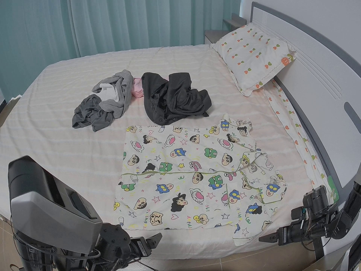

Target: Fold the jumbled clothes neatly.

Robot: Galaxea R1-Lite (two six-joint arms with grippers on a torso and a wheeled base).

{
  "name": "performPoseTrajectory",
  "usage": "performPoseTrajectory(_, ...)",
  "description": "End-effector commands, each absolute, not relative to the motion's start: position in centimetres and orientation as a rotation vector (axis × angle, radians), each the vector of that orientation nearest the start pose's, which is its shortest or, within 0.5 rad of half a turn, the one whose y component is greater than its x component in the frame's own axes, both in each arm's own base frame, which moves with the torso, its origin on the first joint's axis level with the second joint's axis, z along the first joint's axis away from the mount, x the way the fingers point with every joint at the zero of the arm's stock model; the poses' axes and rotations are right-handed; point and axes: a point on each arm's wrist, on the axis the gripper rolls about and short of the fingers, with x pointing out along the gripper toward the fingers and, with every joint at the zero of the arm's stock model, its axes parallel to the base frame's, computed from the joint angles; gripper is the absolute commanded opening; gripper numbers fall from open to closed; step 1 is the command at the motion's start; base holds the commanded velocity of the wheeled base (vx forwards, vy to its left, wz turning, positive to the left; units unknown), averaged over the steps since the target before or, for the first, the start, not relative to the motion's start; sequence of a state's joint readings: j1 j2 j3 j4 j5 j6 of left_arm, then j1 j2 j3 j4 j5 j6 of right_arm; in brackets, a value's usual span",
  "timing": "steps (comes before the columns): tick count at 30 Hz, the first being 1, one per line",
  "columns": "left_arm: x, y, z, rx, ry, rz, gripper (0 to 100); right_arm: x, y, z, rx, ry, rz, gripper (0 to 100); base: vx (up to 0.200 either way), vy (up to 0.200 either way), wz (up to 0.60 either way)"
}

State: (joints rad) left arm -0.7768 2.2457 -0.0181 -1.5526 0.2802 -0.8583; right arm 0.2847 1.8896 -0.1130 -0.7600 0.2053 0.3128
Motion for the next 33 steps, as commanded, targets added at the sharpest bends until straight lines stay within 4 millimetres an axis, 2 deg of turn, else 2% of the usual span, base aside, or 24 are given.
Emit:
performPoseTrajectory(1,16.0,-14.8,-1.4,-0.469,0.745,-0.186,100,17.6,5.7,1.1,0.236,1.091,0.286,100,0.000,0.000,0.00)
performPoseTrajectory(11,15.9,-14.6,-1.4,-0.482,0.737,-0.144,100,17.5,6.1,1.0,0.229,1.098,0.295,100,0.120,0.000,0.00)
performPoseTrajectory(15,16.1,-14.0,-1.6,-0.465,0.740,-0.090,100,17.7,6.9,1.0,0.240,1.097,0.294,100,0.000,0.000,0.00)
performPoseTrajectory(16,16.4,-13.7,-1.4,-0.485,0.733,-0.073,100,17.8,7.6,0.8,0.223,1.093,0.267,100,0.000,0.000,0.00)
performPoseTrajectory(17,16.1,-13.3,-2.1,-0.468,0.787,-0.027,100,17.7,8.6,0.0,0.200,1.091,0.227,100,0.000,0.000,0.00)
performPoseTrajectory(22,15.7,-12.6,-2.8,-0.413,0.859,0.033,100,18.0,9.3,-0.7,0.216,1.075,0.201,100,0.000,0.000,0.00)
performPoseTrajectory(25,16.9,-12.0,-3.2,-0.489,0.841,0.108,100,18.6,9.5,-1.0,0.221,1.030,0.172,100,0.000,0.000,0.00)
performPoseTrajectory(33,17.8,-12.3,-4.0,-0.543,0.828,0.147,100,19.2,10.0,-1.6,0.235,0.974,0.128,100,0.000,0.000,0.00)
